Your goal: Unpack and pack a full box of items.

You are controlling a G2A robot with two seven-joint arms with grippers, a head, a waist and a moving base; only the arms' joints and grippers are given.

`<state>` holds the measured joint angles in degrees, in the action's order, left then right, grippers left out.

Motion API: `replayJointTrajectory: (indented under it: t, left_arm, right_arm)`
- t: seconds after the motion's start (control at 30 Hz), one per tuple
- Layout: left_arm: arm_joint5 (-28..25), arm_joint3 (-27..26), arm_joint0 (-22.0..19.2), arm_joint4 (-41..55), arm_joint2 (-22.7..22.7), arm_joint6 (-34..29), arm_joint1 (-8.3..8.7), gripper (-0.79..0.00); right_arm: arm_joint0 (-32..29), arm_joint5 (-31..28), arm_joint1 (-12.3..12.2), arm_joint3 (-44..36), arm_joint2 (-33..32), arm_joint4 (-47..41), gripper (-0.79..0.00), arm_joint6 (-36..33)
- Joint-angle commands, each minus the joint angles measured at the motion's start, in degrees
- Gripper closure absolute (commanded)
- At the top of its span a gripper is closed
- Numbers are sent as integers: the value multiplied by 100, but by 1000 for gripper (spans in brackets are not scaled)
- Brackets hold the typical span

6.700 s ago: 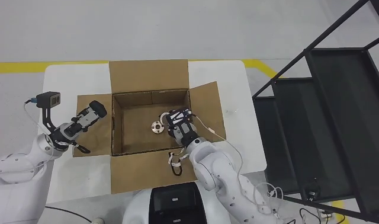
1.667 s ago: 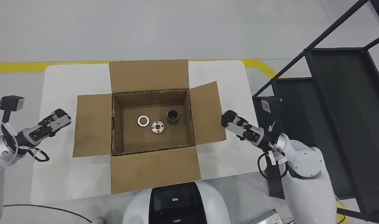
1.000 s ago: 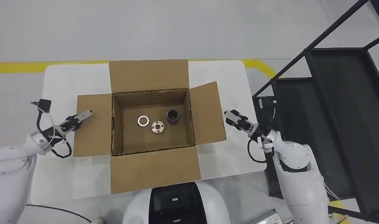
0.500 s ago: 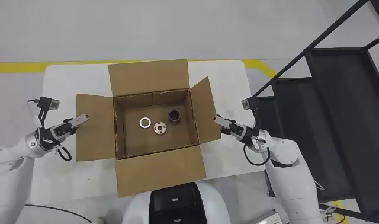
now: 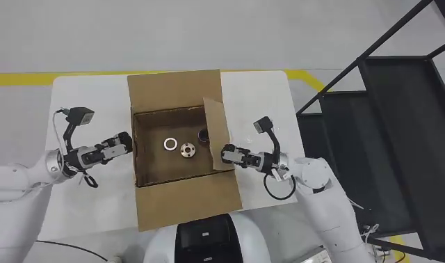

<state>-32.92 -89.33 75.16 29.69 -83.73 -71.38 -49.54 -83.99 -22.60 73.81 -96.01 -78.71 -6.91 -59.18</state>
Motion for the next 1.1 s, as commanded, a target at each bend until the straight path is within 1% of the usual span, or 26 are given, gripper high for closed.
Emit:
replayJointTrajectory:
  t: [0.0,0.13,0.3,0.37,0.47,0.53,0.63,0.8,1.0,1.07]
  left_arm:
    - [-29,60,-178,-214,275,30,-16,-785]
    - [-310,256,-481,-618,714,312,-84,-785]
    - [-525,329,-663,-1259,1100,530,-143,-785]
    - [-636,351,-724,-1728,1134,732,-154,-785]
    - [-710,287,-704,-2383,1219,1132,-178,-785]
    - [-732,226,-668,-2668,1261,1349,-190,-785]
    - [-736,168,-625,-2839,1294,1463,-191,-785]
    - [-821,81,-543,-2748,1210,1586,-169,-785]
    - [-1053,-120,-242,-1936,785,1413,-63,-785]
    - [-1149,-203,-106,-1543,553,1330,-13,-785]
  right_arm:
    - [130,60,7,114,205,198,-785,48]
    - [343,152,13,268,515,611,-785,175]
    - [466,276,-6,333,700,985,-785,307]
    - [479,303,-18,327,732,1063,-785,346]
    - [472,316,-43,293,733,1097,-785,384]
    - [456,319,-62,234,713,1100,-785,395]
    - [402,318,-93,98,682,1050,-785,386]
    - [221,222,-163,-237,420,719,-785,355]
    - [-391,233,-343,-779,-486,654,-785,203]
    - [-715,325,-416,-906,-841,846,-785,76]
